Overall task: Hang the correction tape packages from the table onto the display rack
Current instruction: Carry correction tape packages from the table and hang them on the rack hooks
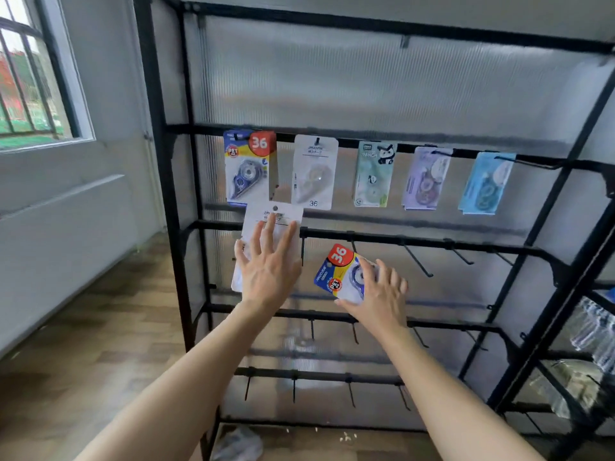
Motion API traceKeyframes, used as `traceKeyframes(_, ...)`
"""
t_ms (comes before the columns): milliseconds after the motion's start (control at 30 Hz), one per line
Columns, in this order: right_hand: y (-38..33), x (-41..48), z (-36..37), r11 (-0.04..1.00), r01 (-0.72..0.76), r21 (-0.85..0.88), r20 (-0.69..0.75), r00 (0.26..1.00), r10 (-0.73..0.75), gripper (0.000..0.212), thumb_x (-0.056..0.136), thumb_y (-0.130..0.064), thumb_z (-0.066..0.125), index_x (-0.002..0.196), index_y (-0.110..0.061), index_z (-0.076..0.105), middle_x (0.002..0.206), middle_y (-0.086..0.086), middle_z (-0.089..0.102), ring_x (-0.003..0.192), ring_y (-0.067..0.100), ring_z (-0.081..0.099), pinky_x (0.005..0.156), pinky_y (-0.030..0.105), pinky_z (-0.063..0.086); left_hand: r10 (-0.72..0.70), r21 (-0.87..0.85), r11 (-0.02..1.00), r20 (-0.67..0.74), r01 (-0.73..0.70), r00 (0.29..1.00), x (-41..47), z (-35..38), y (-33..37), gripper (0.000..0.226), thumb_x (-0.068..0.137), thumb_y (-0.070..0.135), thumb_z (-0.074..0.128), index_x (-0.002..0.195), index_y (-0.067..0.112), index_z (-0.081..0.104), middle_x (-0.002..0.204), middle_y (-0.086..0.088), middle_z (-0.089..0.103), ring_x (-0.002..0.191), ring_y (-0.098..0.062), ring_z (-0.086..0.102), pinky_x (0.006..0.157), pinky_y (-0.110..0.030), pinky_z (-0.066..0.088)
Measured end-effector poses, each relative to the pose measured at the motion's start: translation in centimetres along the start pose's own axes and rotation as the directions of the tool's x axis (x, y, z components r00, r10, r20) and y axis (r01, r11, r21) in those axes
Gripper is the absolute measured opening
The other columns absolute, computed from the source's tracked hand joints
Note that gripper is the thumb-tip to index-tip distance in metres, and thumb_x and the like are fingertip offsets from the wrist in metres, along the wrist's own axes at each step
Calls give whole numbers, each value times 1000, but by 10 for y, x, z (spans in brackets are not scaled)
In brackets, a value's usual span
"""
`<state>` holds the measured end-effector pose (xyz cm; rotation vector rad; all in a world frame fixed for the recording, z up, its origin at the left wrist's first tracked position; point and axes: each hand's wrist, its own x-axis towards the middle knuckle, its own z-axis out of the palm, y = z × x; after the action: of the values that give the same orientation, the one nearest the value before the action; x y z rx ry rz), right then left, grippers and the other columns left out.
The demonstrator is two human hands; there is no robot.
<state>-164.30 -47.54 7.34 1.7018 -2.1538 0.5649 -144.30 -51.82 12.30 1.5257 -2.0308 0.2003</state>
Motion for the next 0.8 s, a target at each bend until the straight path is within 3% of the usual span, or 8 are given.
traceKeyframes(233, 25, 62, 25, 995, 98, 20, -3, 995, -98, 101, 69, -78, 55, 148, -25, 22, 149, 8, 30, 135, 28, 29, 111, 45, 22, -17, -59, 998, -134, 9, 991, 64, 26, 42, 65, 91, 34, 49, 148, 36, 18, 158, 0, 6, 144, -19, 0, 112, -58, 5)
traceKeyframes(400, 26, 83, 42, 989, 128, 71, -150, 982, -116, 96, 52, -66, 79, 128, -13, 55, 122, 19, 57, 111, 39, 54, 93, 52, 42, 19, -44, 999, -168, -27, 986, 106, 32, 53, 66, 92, 41, 48, 149, 37, 14, 159, 0, 3, 144, -19, -3, 112, -57, 5)
traceKeyframes(533, 22, 94, 51, 985, 159, 65, -232, 962, -141, 93, 44, -63, 83, 116, -9, 62, 108, 19, 61, 97, 37, 61, 83, 50, 48, 54, -45, 997, -227, -66, 972, 137, 32, 58, 67, 93, 44, 47, 150, 37, 13, 159, -1, 1, 145, -21, -3, 112, -58, 4)
traceKeyframes(800, 18, 106, 55, 971, 223, 89, -331, 926, -182, 98, 46, -60, 84, 121, -17, 39, 105, 16, 62, 96, 32, 62, 84, 47, 49, 99, -41, 993, -260, -113, 960, 175, 36, 67, 72, 93, 47, 49, 150, 37, 8, 159, -1, -2, 145, -22, -6, 112, -58, 1)
